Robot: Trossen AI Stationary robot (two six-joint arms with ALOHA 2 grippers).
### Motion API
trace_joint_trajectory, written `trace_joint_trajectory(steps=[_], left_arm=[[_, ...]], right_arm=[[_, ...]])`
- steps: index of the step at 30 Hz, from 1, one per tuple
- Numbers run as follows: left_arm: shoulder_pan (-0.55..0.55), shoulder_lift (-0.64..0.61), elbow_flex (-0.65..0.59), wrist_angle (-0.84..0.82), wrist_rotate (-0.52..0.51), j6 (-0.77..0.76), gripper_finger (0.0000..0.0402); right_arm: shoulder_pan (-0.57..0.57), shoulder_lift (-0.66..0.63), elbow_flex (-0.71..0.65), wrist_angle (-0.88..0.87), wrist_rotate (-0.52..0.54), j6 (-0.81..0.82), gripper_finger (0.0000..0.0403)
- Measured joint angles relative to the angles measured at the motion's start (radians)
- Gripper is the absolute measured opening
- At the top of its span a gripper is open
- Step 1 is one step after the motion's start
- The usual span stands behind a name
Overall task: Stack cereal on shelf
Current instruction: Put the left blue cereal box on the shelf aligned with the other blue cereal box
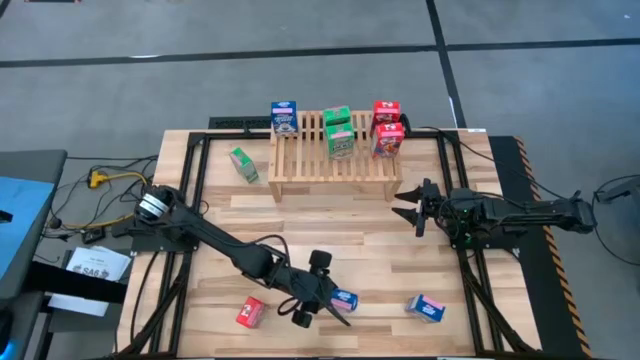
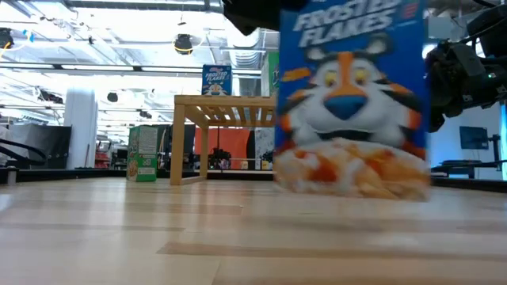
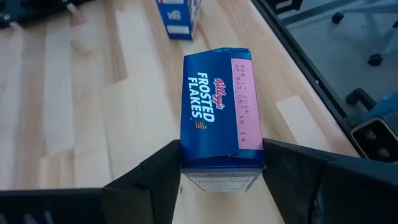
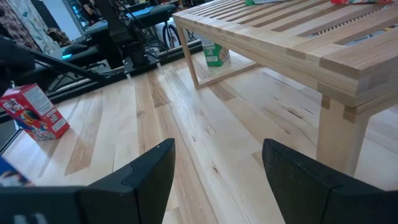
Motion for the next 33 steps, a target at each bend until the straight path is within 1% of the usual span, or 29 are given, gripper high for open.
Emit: trace_joint_trajectory(steps=[4,7,12,18,25,28,33], left_arm=[[0.013,-0.068,0.000,-0.084,-0.007,-0.015,0.0187],[0.025,-0.135,0.000,-0.134,-0.034,-0.012,0.0186],[0.047,-0.251,0.000,-0.214,-0.086,0.019,0.0186],[0.105,-0.376,0.000,-0.333,-0.116,0.060,0.0186],[0.239,-0.520,0.000,-0.436,-0.119,0.140,0.0186],[0.317,-0.576,0.000,-0.465,-0.116,0.189,0.0186],[0.471,-0.640,0.000,-0.502,-0.072,0.277,0.0186]], right_arm=[[0.000,0.000,0.000,0.000,0.000,0.000,0.0266],[0.000,0.000,0.000,0.000,0.000,0.000,0.0266],[0.000,0.000,0.000,0.000,0.000,0.000,0.0266],[0.000,0.000,0.000,-0.001,0.000,0.000,0.0266],[0.000,0.000,0.000,-0.003,0.000,0.000,0.0266],[0.000,0.000,0.000,-0.003,0.000,0.000,0.0266],[0.000,0.000,0.000,-0.004,0.000,0.000,0.0266]])
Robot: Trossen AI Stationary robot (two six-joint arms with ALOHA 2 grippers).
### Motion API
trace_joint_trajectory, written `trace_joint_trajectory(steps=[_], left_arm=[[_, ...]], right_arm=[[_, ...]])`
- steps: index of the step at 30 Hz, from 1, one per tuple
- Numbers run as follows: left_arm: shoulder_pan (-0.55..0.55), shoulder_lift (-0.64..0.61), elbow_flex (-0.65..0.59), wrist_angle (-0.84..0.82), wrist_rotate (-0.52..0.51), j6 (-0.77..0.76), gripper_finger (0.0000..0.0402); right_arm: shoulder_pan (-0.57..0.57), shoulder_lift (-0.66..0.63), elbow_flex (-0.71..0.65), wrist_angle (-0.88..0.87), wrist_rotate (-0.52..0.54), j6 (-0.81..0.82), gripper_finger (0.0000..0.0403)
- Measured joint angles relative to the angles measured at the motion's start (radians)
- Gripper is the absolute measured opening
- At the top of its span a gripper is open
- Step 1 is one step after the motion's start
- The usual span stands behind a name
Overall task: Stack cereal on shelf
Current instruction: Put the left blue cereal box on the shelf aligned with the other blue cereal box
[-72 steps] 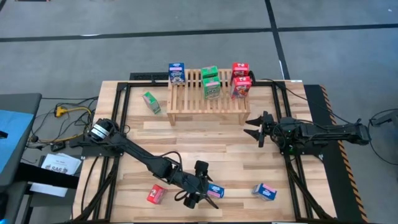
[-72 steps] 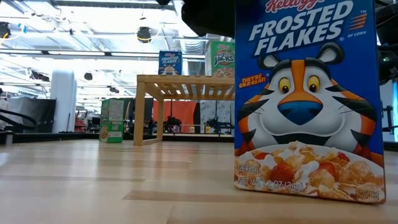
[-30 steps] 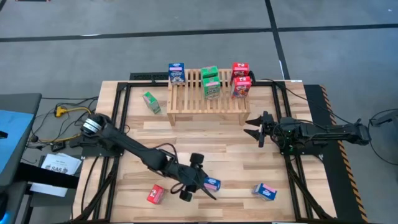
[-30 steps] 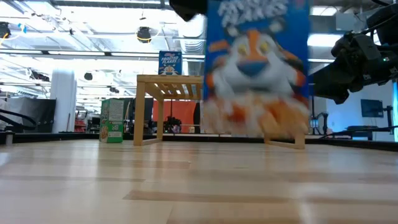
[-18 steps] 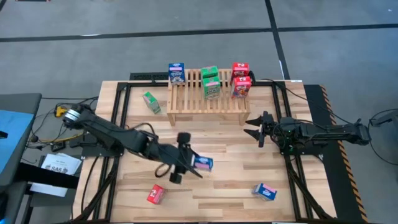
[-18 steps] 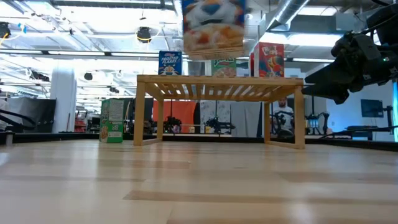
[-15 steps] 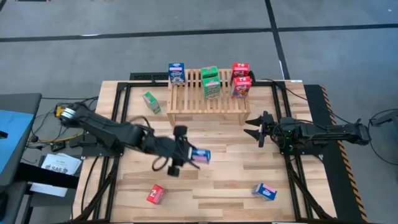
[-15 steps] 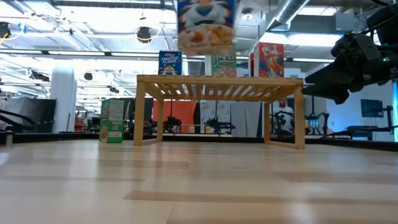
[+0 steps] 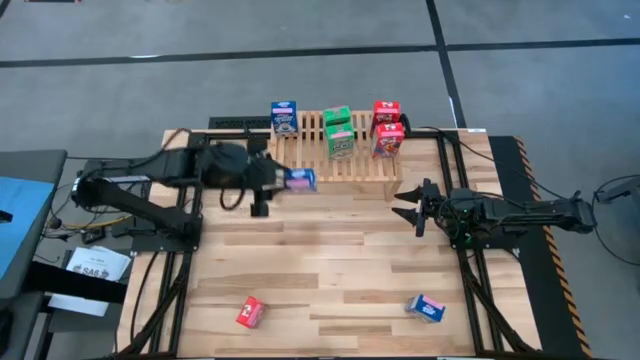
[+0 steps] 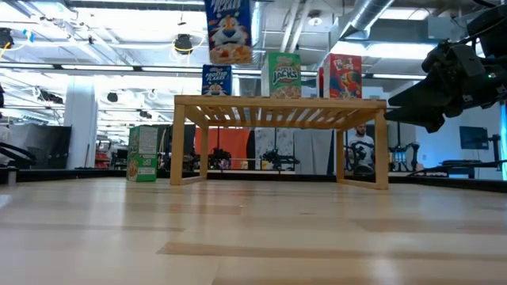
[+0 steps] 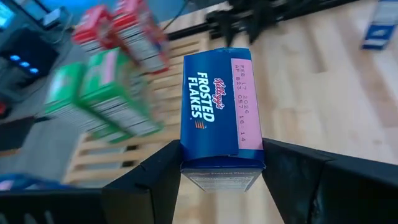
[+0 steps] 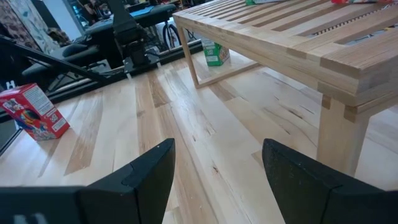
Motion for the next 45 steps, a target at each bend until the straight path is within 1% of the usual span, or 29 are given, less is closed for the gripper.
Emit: trace_joint_trajectory(steps=[3,6,15,21,24,29,45], left_arm=[[0.101,-0.021,0.000,-0.018,0.042,0.048,0.0186],[0.208,-0.028,0.000,-0.027,0.112,0.091,0.0186],[0.521,-0.012,0.000,-0.028,0.398,0.194,0.0186],[0.668,0.030,0.001,-0.049,0.551,0.245,0.0186],[0.707,0.051,0.001,-0.040,0.602,0.261,0.0186],[0.741,0.079,0.001,-0.041,0.635,0.279,0.0186],[0.763,0.084,0.001,-0.045,0.634,0.319,0.0189]], right_arm=[[0.000,0.000,0.000,-0.001,0.000,0.000,0.0266],[0.000,0.000,0.000,-0.002,0.000,0.000,0.0266],[0.000,0.000,0.000,-0.002,0.000,0.000,0.0266],[0.000,0.000,0.000,-0.002,0.000,0.000,0.0266],[0.000,0.000,0.000,-0.003,0.000,0.000,0.0266],[0.000,0.000,0.000,-0.003,0.000,0.000,0.0266],[0.000,0.000,0.000,-0.003,0.000,0.000,0.0266]])
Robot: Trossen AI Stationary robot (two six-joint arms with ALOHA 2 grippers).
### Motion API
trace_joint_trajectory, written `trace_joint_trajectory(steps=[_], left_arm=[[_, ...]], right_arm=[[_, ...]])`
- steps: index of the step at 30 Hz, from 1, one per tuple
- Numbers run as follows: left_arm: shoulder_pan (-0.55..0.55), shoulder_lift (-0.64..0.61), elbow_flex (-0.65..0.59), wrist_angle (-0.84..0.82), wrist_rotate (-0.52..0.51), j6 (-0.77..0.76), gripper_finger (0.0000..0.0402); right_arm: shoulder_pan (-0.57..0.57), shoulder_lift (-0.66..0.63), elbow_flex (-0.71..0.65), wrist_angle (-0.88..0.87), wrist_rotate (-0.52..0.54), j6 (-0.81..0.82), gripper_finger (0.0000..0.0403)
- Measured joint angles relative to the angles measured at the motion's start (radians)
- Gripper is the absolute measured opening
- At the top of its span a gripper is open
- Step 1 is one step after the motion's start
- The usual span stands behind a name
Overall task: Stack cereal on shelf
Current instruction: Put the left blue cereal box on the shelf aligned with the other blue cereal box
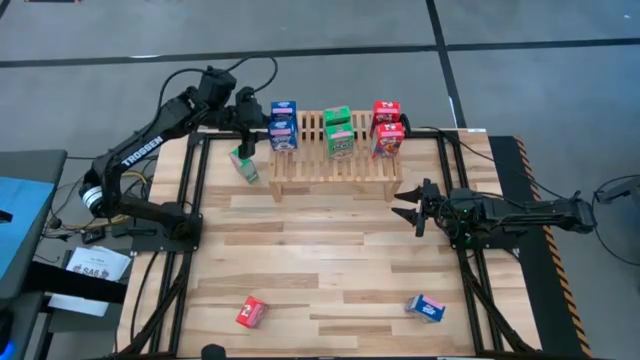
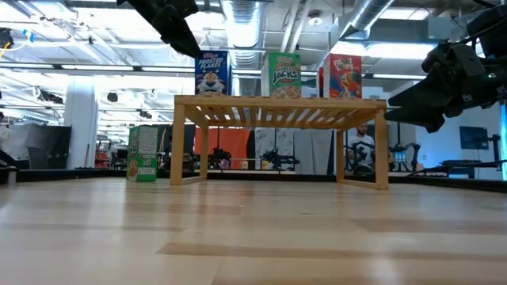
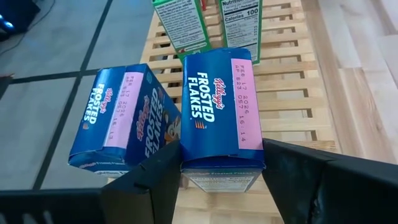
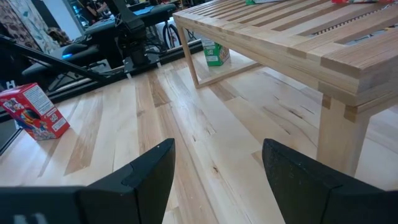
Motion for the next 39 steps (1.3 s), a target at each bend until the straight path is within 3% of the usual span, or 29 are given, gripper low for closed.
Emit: trace_joint_trajectory(steps=[7,28,39], left_arm=[[0.000,0.000,0.000,0.000,-0.002,-0.008,0.0219],[0.000,-0.055,0.027,-0.008,-0.042,-0.079,0.0248],[-0.023,-0.116,0.020,-0.193,-0.137,-0.116,0.0248]], right_arm=[[0.000,0.000,0.000,0.000,0.000,0.000,0.0266],[0.000,0.000,0.000,0.000,0.000,0.000,0.0266],[0.000,0.000,0.000,0.000,0.000,0.000,0.0266]])
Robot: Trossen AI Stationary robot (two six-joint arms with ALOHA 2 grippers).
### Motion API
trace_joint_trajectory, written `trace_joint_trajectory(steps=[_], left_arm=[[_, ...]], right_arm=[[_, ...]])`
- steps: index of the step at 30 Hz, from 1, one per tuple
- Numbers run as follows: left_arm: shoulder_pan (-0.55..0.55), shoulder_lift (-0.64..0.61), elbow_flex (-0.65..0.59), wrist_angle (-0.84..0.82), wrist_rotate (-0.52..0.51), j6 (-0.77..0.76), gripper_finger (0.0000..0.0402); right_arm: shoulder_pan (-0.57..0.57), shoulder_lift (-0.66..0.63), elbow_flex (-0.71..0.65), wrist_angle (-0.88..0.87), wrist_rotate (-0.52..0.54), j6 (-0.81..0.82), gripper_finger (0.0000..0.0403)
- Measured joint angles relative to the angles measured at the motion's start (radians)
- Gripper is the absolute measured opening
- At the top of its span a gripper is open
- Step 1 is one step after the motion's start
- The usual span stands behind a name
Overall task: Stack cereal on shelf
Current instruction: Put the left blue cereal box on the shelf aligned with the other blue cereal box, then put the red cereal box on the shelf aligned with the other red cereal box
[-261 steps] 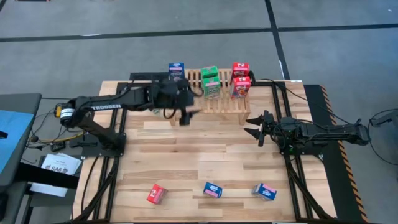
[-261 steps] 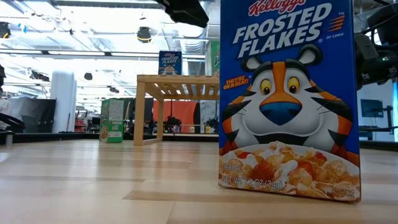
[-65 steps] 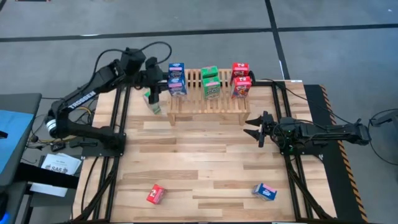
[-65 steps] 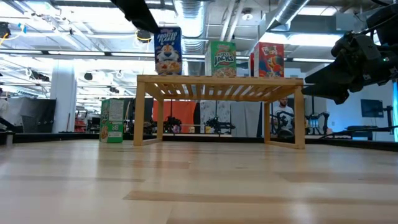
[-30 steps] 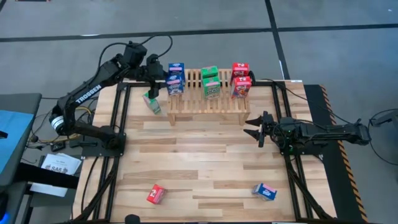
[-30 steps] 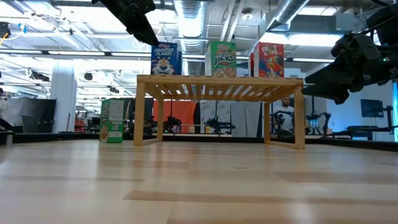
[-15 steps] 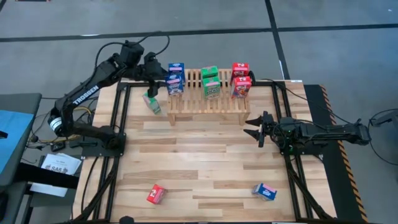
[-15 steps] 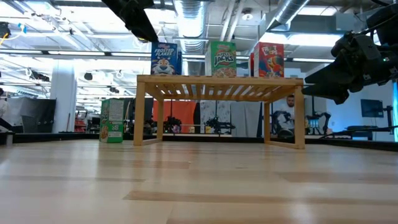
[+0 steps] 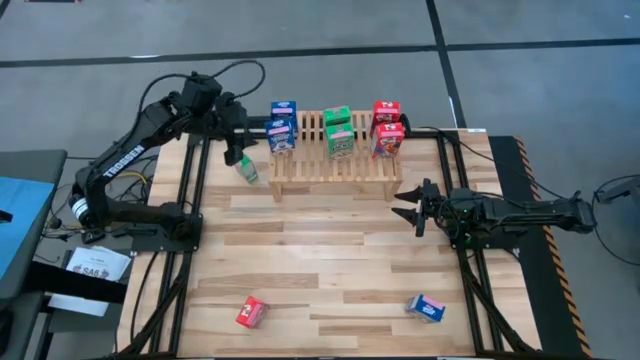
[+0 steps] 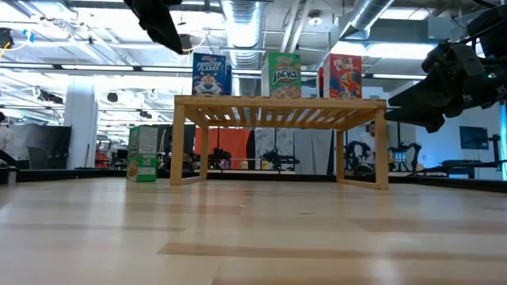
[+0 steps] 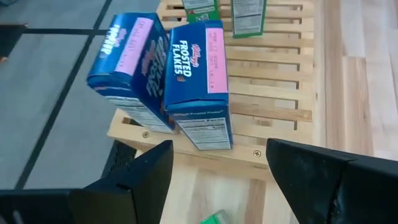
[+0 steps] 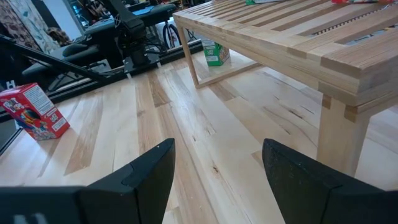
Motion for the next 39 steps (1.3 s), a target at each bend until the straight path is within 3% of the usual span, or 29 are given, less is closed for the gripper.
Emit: trace_joint_trajectory(steps=[9,22,31,39], left_arm=[[-0.011,0.002,-0.128,0.097,0.006,-0.018,0.0248],[-0.016,0.017,-0.192,0.278,0.040,-0.036,0.0248],[-0.021,0.049,-0.193,0.293,0.056,-0.055,0.0248],[-0.041,-0.033,-0.193,0.182,-0.012,-0.169,0.0248]], right_arm=[[0.000,0.000,0.000,0.000,0.000,0.000,0.0266],[0.000,0.000,0.000,0.000,0.000,0.000,0.0266],[0.000,0.000,0.000,0.000,0.000,0.000,0.0266],[0.000,0.000,0.000,0.000,0.000,0.000,0.0266]])
